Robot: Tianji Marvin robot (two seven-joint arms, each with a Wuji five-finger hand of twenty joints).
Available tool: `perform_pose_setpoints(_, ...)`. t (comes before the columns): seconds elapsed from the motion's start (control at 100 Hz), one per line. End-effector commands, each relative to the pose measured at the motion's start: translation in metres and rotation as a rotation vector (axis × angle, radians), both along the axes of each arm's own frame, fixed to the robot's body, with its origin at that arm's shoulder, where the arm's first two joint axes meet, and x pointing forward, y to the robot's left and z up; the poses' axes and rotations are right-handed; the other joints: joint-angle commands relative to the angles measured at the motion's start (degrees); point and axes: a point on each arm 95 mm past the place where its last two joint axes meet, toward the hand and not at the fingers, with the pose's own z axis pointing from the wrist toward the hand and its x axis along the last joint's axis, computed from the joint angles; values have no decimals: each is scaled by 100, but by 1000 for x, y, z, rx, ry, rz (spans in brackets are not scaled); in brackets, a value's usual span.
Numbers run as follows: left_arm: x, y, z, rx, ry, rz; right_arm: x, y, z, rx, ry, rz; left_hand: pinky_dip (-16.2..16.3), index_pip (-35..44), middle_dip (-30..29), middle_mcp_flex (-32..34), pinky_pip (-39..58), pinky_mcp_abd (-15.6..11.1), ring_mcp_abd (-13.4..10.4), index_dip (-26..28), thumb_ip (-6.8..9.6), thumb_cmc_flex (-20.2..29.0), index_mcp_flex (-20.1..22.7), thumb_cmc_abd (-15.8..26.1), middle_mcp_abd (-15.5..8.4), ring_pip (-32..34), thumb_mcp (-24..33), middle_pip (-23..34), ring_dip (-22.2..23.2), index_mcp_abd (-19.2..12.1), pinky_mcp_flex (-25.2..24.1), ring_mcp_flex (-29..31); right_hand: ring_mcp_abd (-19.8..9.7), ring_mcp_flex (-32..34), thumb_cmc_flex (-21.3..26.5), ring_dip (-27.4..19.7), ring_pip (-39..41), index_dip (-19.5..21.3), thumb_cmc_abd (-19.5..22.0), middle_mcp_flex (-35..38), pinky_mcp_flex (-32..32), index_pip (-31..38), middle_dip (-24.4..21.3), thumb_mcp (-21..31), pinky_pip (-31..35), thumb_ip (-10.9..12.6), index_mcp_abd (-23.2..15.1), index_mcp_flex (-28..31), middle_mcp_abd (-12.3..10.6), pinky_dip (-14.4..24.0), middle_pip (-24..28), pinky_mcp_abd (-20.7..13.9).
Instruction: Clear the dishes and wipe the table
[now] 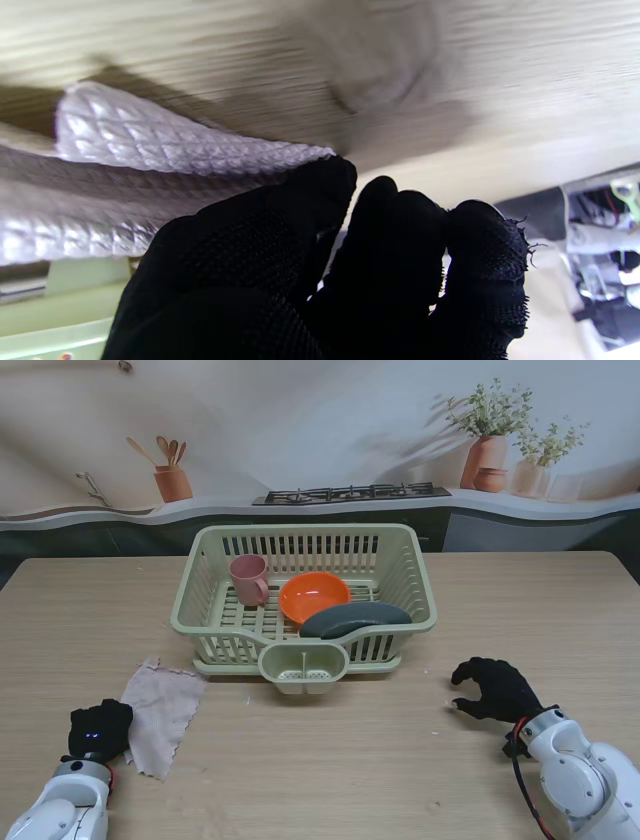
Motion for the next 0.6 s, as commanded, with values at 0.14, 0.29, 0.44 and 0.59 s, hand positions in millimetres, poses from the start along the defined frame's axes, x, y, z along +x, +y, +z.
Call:
perform_pose_setpoints(0.14,15,-46,1,-74,162,-52,-1,2,-2,-5,10,9,130,217,3,82,33,406,22,3,-82,274,169,131,169,134,61,115,-18,-823,81,16,79,22,124,-26,-46,14,-152,57,-55,7,-3,121,28,123,32,-6,50,-38,-41,26)
perform_pose_setpoints(0.29,24,-76,4,-105,259,-84,-2,1,-1,-4,7,8,132,217,2,84,32,406,17,1,-80,273,181,126,167,135,62,113,-21,-833,82,32,76,24,128,-26,-46,15,-155,53,-52,11,-4,123,28,124,33,-4,53,-38,-42,32)
perform_pose_setpoints(0.44,30,-95,4,-118,333,-94,-2,0,-1,-3,4,5,133,204,-6,82,35,406,21,-10,-79,274,185,124,167,128,65,105,-29,-829,103,42,76,22,130,-25,-45,14,-150,54,-49,11,-3,124,28,125,31,-6,55,-38,-41,23)
perform_pose_setpoints(0.59,31,-102,2,-112,377,-99,-2,-1,-1,-3,3,4,134,185,-12,71,33,406,30,-22,-75,279,187,120,172,124,68,101,-28,-819,103,20,74,25,127,-25,-45,15,-150,54,-44,14,-4,123,31,125,35,2,52,-38,-42,32)
